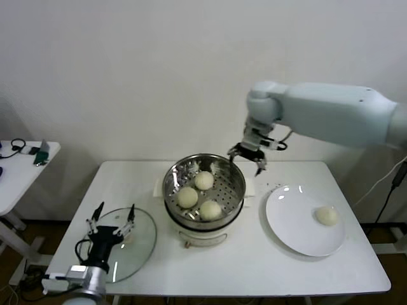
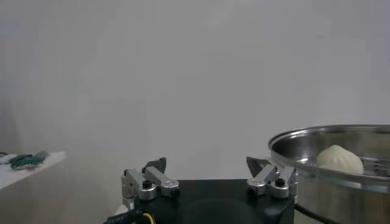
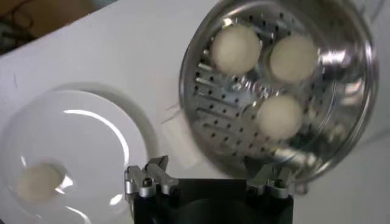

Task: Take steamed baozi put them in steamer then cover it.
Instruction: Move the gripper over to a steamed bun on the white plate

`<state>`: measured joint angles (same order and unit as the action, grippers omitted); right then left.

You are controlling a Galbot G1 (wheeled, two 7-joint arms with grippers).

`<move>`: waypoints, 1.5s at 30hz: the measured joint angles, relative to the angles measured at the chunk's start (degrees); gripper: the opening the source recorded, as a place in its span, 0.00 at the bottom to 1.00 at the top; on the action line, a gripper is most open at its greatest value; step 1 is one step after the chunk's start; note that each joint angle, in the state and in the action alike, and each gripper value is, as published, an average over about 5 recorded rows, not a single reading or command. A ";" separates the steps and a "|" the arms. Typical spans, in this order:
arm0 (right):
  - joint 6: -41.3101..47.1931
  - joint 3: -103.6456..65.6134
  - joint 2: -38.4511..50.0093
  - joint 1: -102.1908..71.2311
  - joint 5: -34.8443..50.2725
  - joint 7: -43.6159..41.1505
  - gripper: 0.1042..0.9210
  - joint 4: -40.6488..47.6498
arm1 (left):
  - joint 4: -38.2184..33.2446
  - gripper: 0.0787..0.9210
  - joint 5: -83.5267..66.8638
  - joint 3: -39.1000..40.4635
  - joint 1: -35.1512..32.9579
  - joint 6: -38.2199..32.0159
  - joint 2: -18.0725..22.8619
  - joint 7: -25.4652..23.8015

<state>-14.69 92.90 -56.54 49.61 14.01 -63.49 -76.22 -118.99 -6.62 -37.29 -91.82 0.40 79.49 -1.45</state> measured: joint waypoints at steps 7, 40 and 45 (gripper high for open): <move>11.35 4.80 11.99 0.58 5.40 2.21 0.88 -1.41 | -0.57 0.88 0.31 0.77 0.26 0.22 -0.36 0.06; 17.55 -28.04 19.72 -39.93 -12.50 3.39 0.88 22.81 | -1.87 0.88 2.43 -0.08 -1.61 1.07 0.32 0.72; 17.23 -30.39 18.12 -42.17 -13.94 3.16 0.88 24.89 | -1.96 0.88 2.54 -0.13 -1.58 1.18 0.32 0.75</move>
<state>2.54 62.50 -38.41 7.44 0.07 -60.32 -51.33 -120.95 -4.08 -37.42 -93.40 1.58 79.81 -0.70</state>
